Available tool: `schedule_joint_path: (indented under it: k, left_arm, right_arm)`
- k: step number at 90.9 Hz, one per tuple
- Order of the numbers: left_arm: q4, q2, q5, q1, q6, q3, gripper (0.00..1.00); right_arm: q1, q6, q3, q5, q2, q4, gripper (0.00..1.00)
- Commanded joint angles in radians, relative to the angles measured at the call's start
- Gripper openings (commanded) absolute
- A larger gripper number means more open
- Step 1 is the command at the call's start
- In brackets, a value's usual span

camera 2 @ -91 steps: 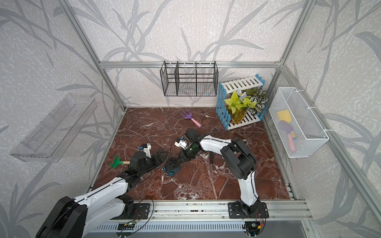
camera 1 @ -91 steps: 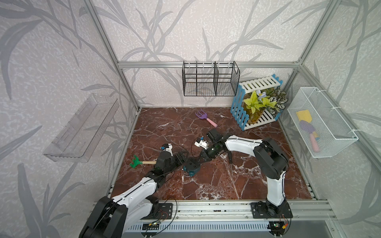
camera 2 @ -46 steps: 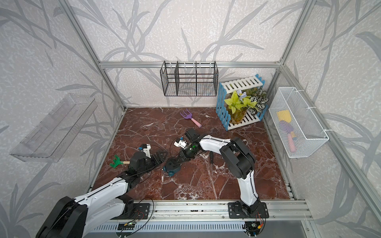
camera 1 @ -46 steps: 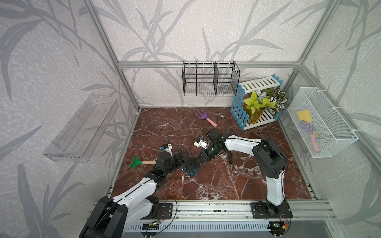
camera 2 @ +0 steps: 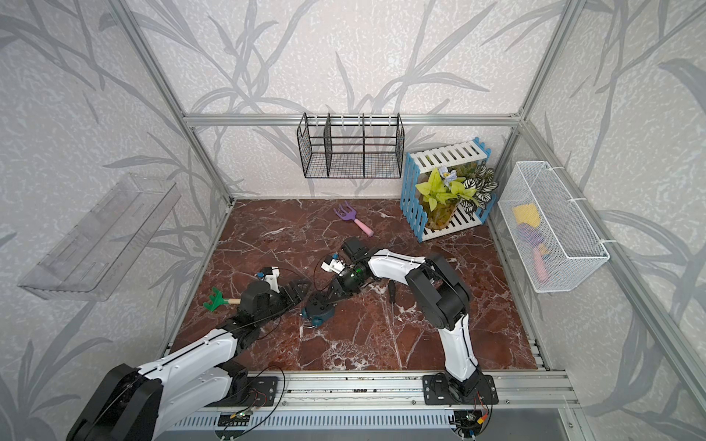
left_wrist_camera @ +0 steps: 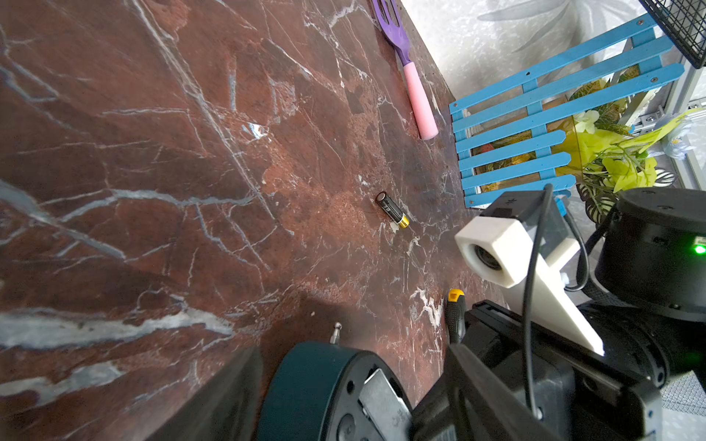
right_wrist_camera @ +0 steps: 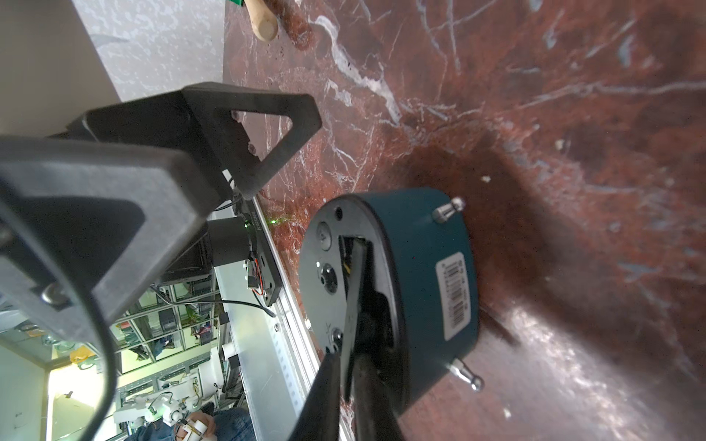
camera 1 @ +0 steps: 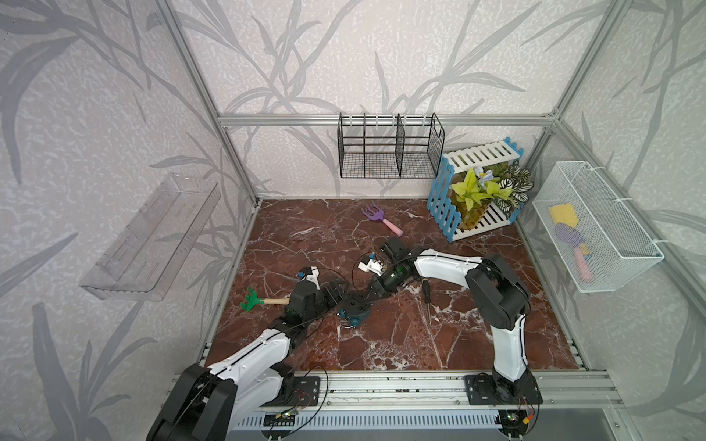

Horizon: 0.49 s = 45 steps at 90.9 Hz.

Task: Remove the battery from the alarm
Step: Install the cover on the alarm.

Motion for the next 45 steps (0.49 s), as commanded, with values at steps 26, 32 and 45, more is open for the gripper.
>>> schedule_joint_path:
  k: [26, 32, 45]
  left_arm:
    - [0.024, 0.001, 0.002, 0.011, -0.002, -0.005, 0.79]
    - [0.023, 0.002, 0.003, 0.010, -0.001, -0.004, 0.80]
    - [0.024, 0.003, 0.004, 0.011, -0.001, -0.004, 0.79]
  right_arm:
    - [0.000, -0.045, 0.053, 0.037, 0.016, -0.069, 0.12]
    - [0.000, -0.053, 0.060, 0.038, 0.021, -0.078, 0.10]
    - [-0.001, -0.068, 0.068, 0.038, 0.024, -0.085, 0.07]
